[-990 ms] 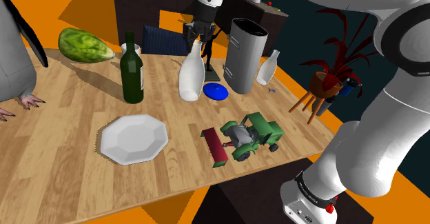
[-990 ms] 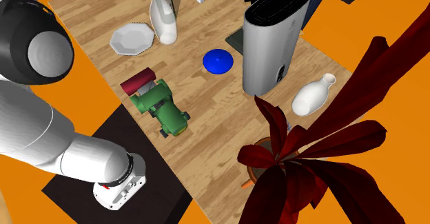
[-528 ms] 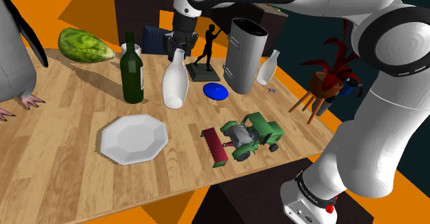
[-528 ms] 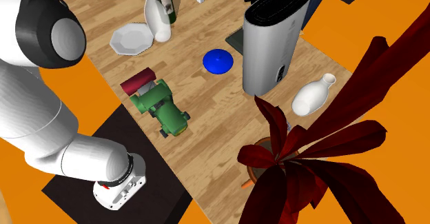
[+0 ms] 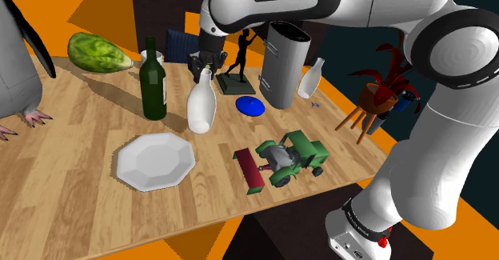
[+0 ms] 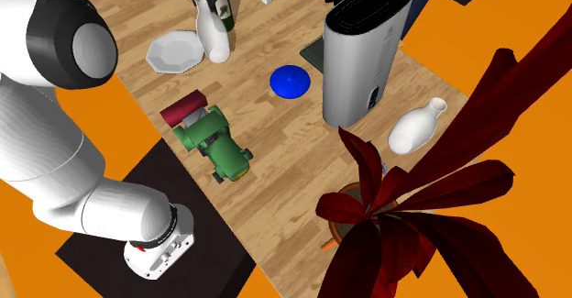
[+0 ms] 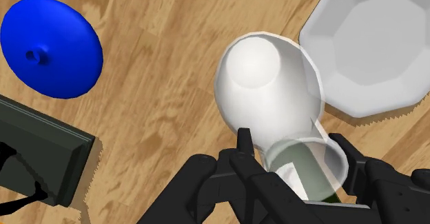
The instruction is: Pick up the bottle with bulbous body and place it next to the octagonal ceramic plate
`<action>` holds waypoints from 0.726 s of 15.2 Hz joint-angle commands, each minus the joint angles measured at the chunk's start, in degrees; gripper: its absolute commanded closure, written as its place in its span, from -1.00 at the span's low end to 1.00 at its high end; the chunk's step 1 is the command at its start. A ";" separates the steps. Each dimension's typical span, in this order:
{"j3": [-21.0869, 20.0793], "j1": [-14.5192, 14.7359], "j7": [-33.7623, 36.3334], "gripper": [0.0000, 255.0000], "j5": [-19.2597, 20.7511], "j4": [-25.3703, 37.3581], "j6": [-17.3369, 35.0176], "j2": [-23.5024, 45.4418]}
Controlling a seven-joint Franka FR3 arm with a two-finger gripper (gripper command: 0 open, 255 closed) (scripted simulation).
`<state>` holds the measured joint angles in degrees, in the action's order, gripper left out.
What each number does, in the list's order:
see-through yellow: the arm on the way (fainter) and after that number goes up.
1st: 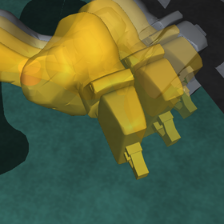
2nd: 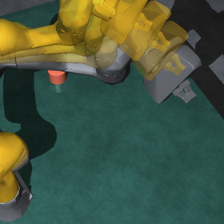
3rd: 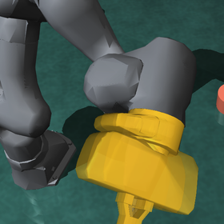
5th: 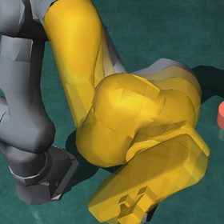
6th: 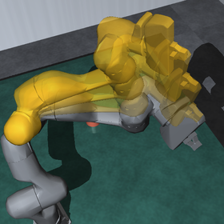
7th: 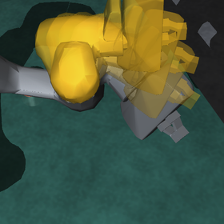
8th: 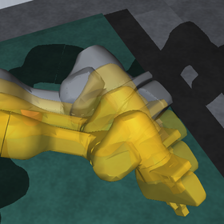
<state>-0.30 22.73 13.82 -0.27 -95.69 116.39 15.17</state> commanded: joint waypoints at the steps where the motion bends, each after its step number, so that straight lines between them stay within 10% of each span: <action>1: 0.02 -0.03 -0.06 1.00 -0.01 -1.17 1.43 0.20; 11: 0.02 -0.03 -0.07 1.00 -0.01 -2.07 2.65 0.51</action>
<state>-0.28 22.70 13.75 -0.28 -97.77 119.03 15.70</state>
